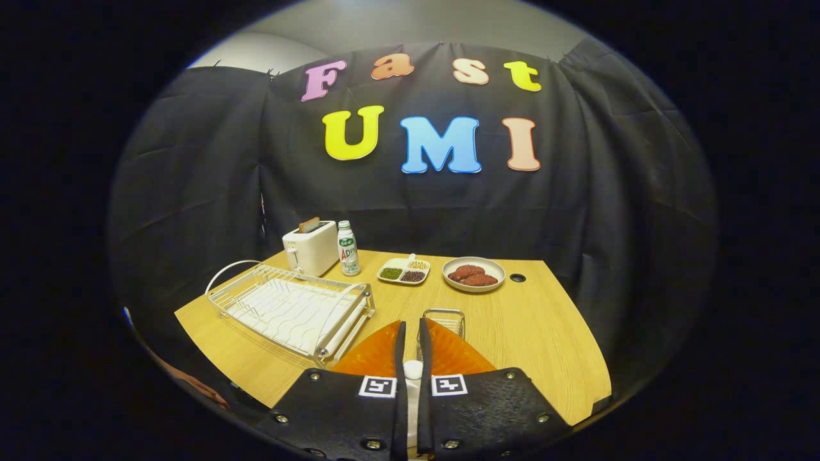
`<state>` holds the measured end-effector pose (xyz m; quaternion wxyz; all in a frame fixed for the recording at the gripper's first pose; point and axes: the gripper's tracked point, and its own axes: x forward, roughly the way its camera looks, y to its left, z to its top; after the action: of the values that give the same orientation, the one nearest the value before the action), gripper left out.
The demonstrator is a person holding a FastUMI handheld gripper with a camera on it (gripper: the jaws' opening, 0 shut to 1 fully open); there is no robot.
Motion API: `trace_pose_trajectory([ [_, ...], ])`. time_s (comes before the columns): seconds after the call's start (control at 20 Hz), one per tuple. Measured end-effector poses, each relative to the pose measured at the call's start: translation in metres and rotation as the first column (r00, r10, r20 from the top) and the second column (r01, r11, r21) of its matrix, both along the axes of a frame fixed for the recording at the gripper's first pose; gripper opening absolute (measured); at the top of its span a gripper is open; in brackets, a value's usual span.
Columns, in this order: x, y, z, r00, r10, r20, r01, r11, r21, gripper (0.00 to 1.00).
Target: Take the plate from the dish rack, then take the spoon from the basket and place it into the plate.
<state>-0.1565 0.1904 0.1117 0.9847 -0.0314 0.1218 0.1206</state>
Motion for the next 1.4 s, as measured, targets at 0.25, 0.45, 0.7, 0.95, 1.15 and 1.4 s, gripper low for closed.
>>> trace_pose_trajectory([
  [0.25,0.003,0.023,-0.030,0.995,0.045,-0.088,-0.049,0.998,-0.041,0.06],
  [0.45,0.010,0.041,-0.044,0.987,0.075,-0.140,-0.084,0.995,-0.059,0.06],
  [0.7,0.016,0.066,-0.053,0.978,0.122,-0.170,-0.135,0.989,-0.066,0.06],
  [0.95,0.022,0.075,-0.060,0.971,0.137,-0.197,-0.155,0.985,-0.078,0.09],
  [1.15,0.026,0.072,-0.057,0.971,0.133,-0.196,-0.153,0.984,-0.088,0.12],
  [1.4,0.030,0.069,-0.057,0.971,0.129,-0.199,-0.149,0.985,-0.089,0.15],
])
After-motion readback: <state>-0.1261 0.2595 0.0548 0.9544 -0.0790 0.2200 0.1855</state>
